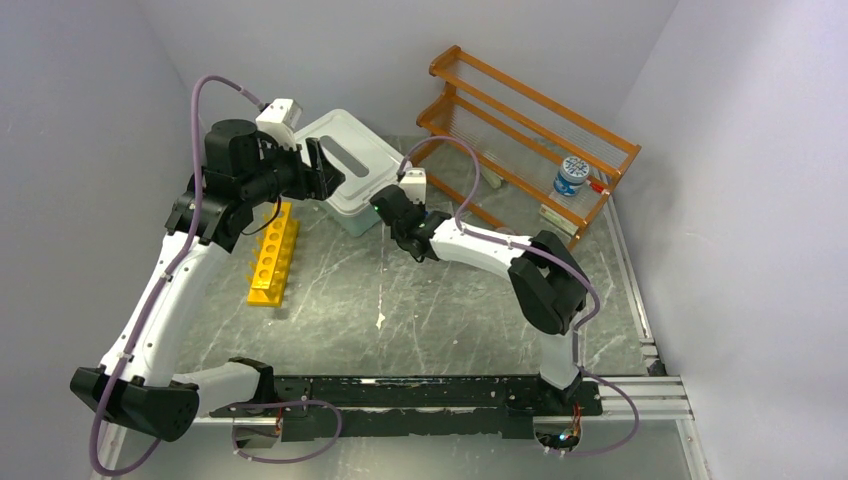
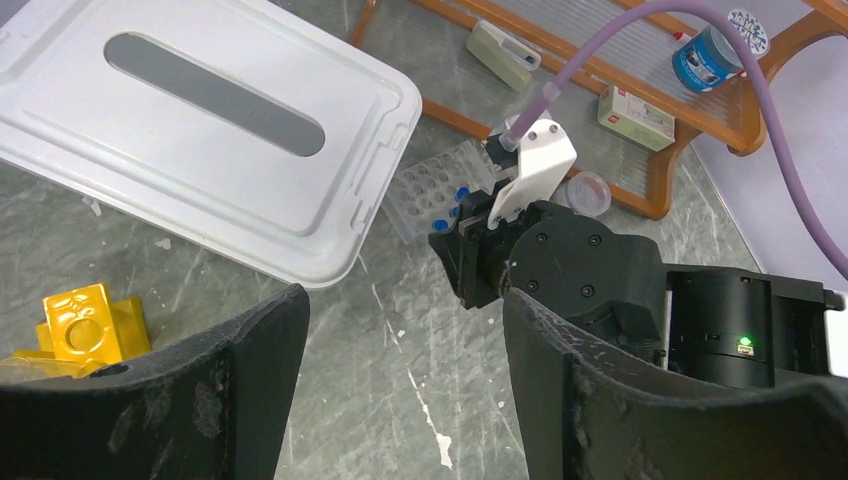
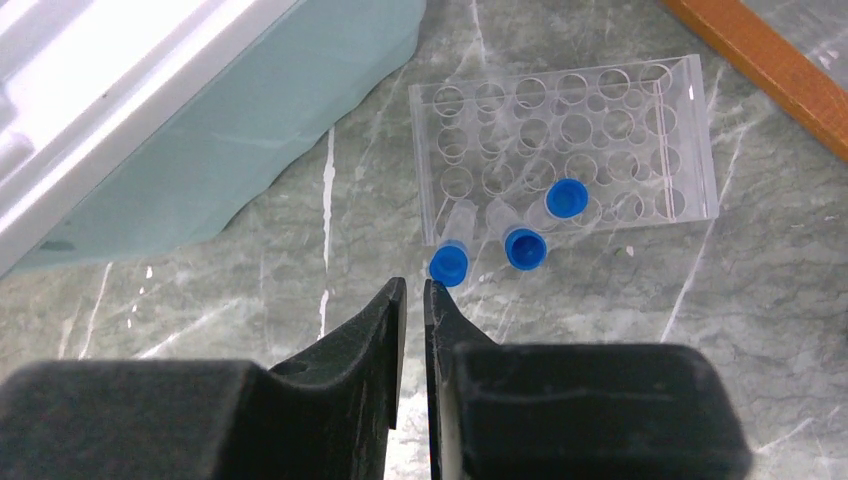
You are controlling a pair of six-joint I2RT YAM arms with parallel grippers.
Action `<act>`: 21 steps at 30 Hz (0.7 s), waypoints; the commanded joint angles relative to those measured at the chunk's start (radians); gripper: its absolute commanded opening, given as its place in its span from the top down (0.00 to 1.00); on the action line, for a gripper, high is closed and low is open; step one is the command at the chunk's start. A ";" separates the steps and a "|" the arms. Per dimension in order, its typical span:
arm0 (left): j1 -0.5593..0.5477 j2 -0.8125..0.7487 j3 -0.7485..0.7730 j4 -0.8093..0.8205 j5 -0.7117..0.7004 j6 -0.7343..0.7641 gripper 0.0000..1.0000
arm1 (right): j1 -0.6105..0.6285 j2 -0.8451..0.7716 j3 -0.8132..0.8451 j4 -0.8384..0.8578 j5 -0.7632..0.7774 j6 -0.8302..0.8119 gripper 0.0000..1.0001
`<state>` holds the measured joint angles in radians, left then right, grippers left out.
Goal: Organize the chemistry lab equipment
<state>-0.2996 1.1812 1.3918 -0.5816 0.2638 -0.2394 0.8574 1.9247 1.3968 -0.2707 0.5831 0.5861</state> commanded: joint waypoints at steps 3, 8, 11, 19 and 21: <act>-0.007 -0.014 -0.007 -0.008 -0.026 0.015 0.25 | -0.011 0.041 0.039 -0.016 0.055 -0.003 0.84; -0.007 -0.013 -0.006 -0.008 -0.028 0.016 0.25 | -0.011 0.037 0.034 -0.001 0.031 -0.022 0.84; -0.007 -0.011 -0.008 -0.008 -0.029 0.016 0.25 | -0.012 0.029 0.027 0.003 0.018 -0.025 0.83; -0.007 -0.008 -0.010 -0.007 -0.031 0.015 0.25 | -0.013 -0.004 -0.010 -0.037 0.016 0.003 0.73; -0.008 -0.008 -0.013 -0.005 -0.031 0.015 0.25 | -0.013 -0.015 -0.024 -0.039 0.017 0.007 0.70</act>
<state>-0.2993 1.1812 1.3876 -0.5819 0.2493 -0.2390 0.8482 1.9560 1.4033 -0.2840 0.5873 0.5728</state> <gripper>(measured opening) 0.748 0.281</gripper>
